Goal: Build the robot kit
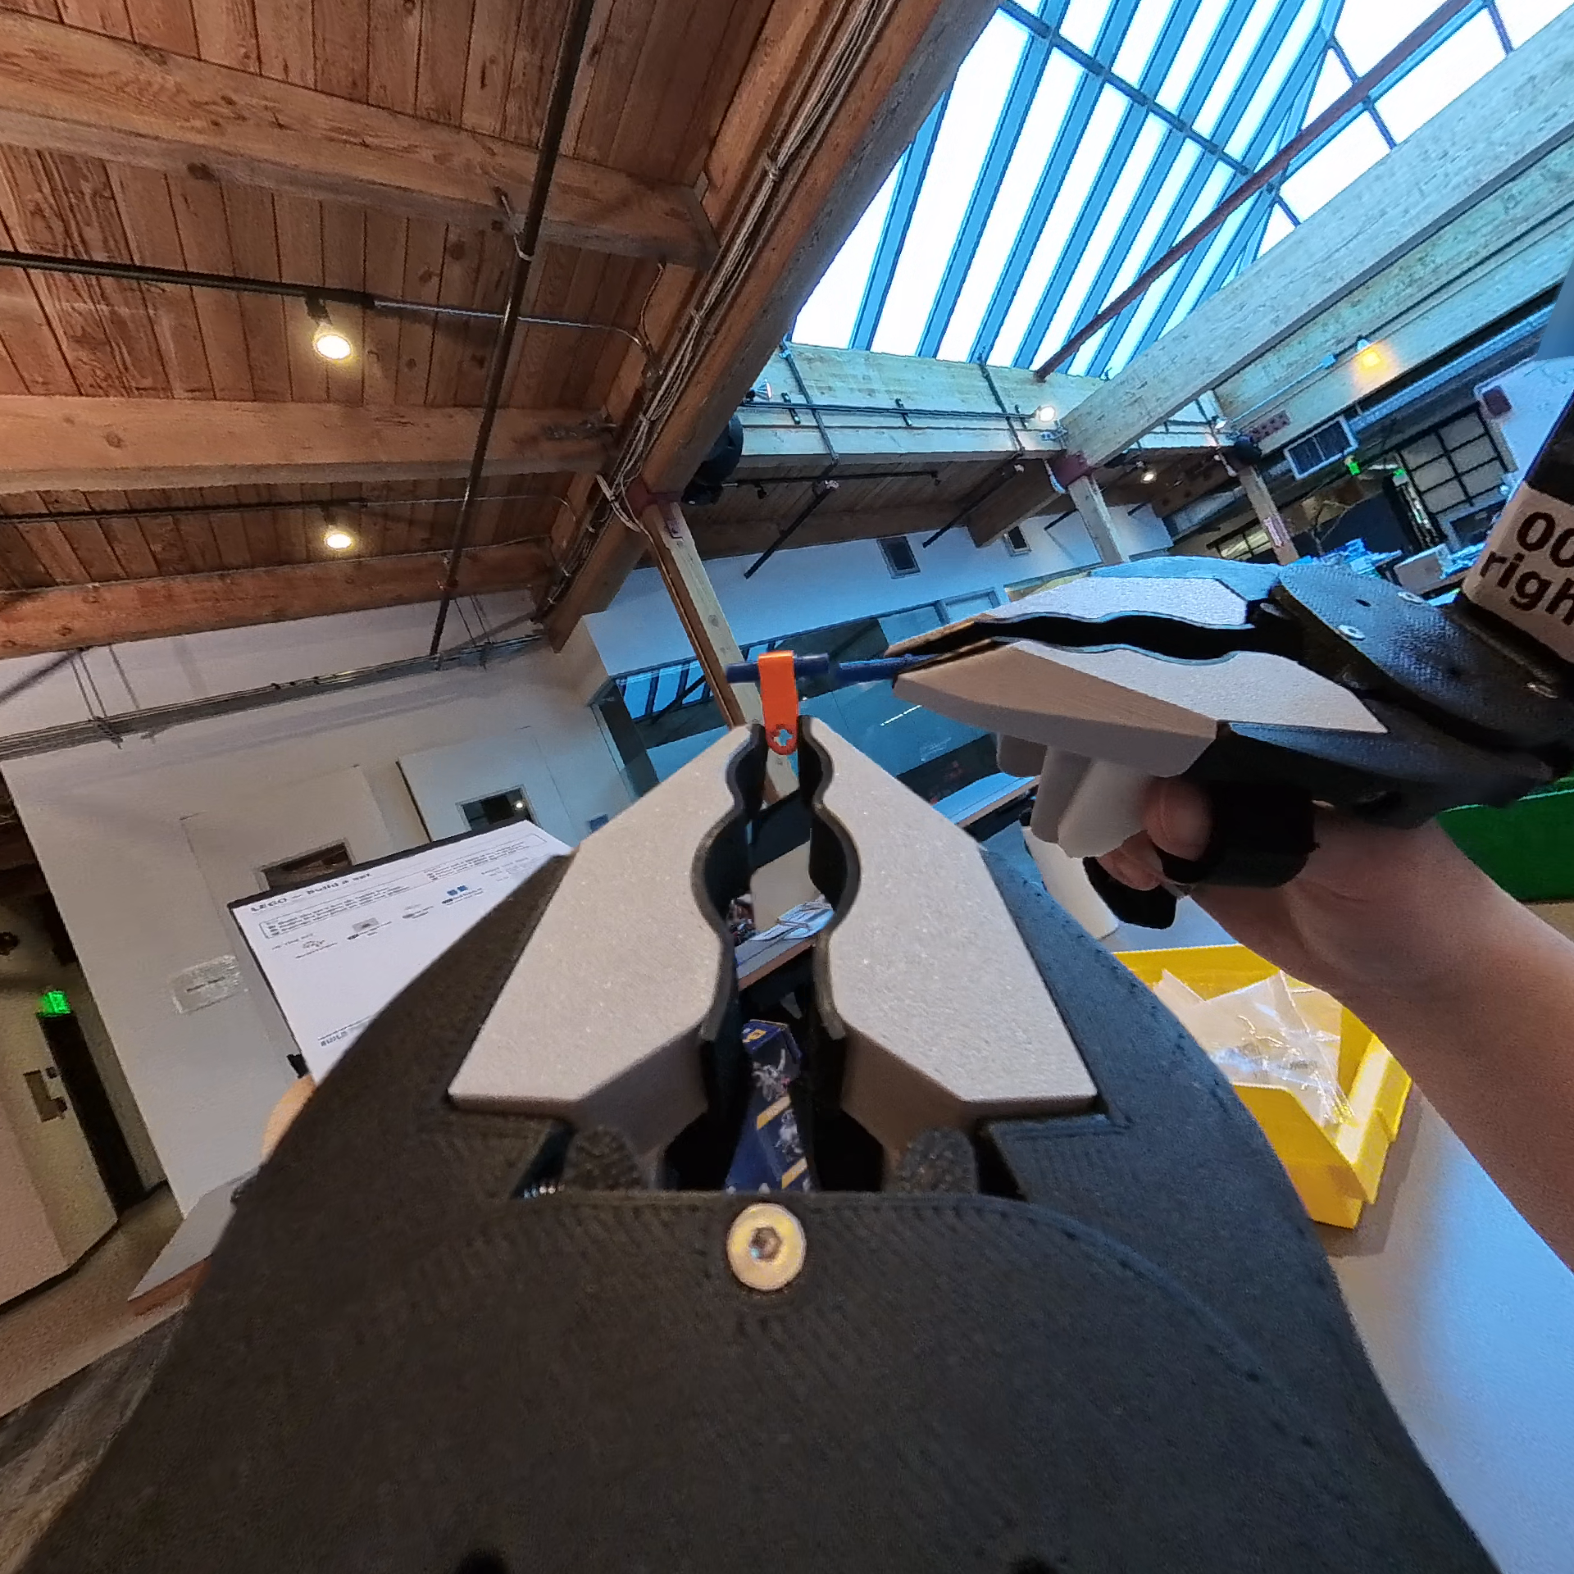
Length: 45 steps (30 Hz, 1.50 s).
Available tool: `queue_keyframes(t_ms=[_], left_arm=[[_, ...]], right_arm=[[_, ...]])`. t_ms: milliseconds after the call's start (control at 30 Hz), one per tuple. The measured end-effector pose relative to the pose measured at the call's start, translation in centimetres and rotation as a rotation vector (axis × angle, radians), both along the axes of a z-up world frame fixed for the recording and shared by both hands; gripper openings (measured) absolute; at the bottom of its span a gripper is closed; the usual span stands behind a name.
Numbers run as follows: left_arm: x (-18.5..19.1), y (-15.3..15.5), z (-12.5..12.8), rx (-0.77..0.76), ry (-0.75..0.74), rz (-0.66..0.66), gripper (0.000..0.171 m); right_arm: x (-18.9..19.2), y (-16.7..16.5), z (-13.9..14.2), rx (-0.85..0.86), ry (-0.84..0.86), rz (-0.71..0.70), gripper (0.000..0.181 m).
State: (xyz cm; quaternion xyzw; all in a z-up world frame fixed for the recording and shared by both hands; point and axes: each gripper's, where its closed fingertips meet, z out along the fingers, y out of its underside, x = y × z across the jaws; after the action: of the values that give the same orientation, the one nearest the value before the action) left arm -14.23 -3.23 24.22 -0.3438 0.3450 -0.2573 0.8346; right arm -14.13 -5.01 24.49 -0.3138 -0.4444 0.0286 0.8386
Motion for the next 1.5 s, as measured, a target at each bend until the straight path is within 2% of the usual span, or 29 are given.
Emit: queue_keyframes(t_ms=[533,733,1033,1167,1367,1500], left_arm=[[0.1,-0.1,0.2,-0.002,-0.024,-0.027,0.005],[0.1,0.6,0.0,0.029,0.008,0.046,0.005],[-0.5,2.2,0.0,0.045,-0.005,0.161,0.005],[-0.6,2.5,-0.1,0.059,0.024,0.181,0.005],[-0.4,3.3,-0.5,0.121,0.105,0.281,0.005],[-0.3,3.8,-0.8,0.101,0.127,0.277,0.005]], right_arm=[[-0.5,1.2,-0.1,-0.196,0.103,0.157,0.003],[-0.4,1.8,0.0,-0.317,0.179,0.248,0.003],[-1.0,3.9,-0.7,-0.354,0.211,0.143,0.002],[-1.1,4.1,-0.7,-0.353,0.232,0.143,0.002],[-0.8,4.8,-0.8,-0.406,0.261,0.151,0.003],[-0.5,5.1,-0.8,-0.433,0.299,0.168,0.003]])
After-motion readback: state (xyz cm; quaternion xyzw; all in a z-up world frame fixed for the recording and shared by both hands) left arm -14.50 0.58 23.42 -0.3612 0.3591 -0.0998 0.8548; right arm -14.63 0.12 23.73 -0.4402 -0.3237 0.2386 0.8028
